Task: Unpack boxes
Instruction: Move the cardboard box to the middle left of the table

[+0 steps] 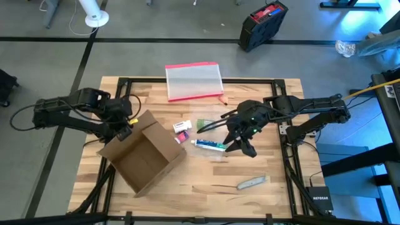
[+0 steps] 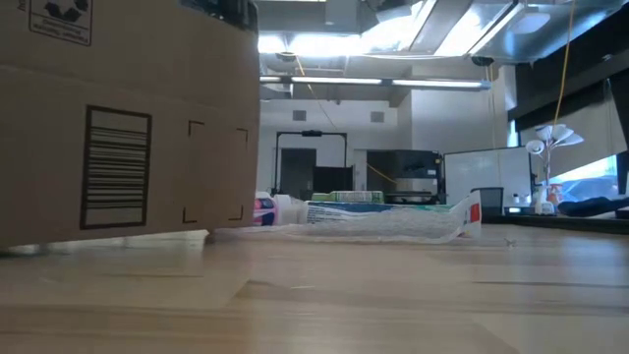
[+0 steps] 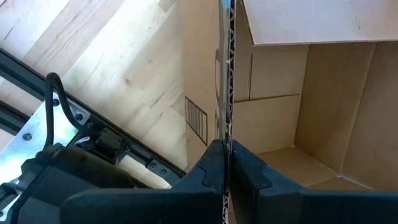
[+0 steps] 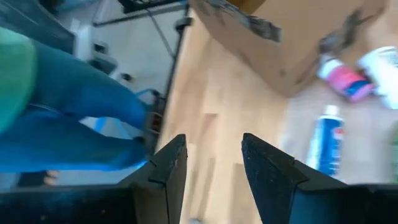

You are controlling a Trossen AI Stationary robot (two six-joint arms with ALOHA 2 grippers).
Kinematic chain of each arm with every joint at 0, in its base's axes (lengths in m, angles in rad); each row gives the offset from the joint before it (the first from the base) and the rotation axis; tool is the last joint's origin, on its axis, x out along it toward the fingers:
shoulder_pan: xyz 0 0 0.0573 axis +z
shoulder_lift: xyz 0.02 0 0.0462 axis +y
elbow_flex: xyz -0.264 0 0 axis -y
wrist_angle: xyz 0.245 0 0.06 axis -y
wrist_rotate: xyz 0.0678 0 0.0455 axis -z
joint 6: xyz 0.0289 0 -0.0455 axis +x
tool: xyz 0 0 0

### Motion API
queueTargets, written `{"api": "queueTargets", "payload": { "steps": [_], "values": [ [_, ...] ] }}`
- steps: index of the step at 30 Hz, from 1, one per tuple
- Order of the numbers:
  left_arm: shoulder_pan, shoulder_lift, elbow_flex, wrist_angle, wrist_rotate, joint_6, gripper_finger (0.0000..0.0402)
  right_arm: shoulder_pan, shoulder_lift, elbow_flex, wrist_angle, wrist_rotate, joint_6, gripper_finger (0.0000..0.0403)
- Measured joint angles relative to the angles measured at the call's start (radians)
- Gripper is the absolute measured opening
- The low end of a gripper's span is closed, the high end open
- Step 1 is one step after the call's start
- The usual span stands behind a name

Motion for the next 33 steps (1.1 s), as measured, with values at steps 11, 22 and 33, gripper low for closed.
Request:
{"api": "queueTargets", "payload": {
  "steps": [11, 22, 33],
  "values": [
    [0.0, 0.0, 0.0, 0.0, 0.002, -0.021, 0.0, -0.001, 0.021, -0.082, 0.11, 0.072, -0.091, 0.0149],
    [0.0, 0.0, 0.0, 0.001, 0.015, -0.052, 0.0, -0.006, 0.131, -0.085, 0.224, 0.055, -0.179, 0.0149],
    [-0.001, 0.0, 0.0, 0.001, 0.019, -0.071, 0.0005, -0.086, 0.15, -0.085, 0.297, 0.018, -0.166, 0.0149]
  ]
}}
